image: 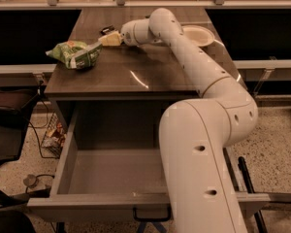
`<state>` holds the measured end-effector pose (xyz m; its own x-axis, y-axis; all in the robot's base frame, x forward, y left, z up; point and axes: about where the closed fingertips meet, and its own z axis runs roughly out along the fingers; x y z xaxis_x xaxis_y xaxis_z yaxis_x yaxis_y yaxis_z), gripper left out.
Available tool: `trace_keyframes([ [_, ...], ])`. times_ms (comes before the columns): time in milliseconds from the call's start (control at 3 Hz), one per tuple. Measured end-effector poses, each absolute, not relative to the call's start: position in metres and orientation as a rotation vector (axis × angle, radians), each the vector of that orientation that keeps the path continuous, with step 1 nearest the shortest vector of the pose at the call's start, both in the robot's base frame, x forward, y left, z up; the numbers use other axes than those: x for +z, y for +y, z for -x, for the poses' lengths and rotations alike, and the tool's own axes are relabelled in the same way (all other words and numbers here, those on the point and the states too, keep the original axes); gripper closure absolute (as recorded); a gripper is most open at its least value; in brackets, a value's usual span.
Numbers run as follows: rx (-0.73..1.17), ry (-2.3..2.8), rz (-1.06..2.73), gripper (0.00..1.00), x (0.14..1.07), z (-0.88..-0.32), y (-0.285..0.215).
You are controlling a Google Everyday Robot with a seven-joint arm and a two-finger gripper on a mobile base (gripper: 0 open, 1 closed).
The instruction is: Place rxbar chocolate into top drawer
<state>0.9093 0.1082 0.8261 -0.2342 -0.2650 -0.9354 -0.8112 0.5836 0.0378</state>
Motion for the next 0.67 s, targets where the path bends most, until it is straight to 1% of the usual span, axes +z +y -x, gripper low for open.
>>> trace_keyframes([
  [333,0.661,1.782,0.884,0.8,0.8319,-0.9093,0.1083],
  [667,0.662,1.782,0.884,1.0,0.834,-0.9092,0.1087],
])
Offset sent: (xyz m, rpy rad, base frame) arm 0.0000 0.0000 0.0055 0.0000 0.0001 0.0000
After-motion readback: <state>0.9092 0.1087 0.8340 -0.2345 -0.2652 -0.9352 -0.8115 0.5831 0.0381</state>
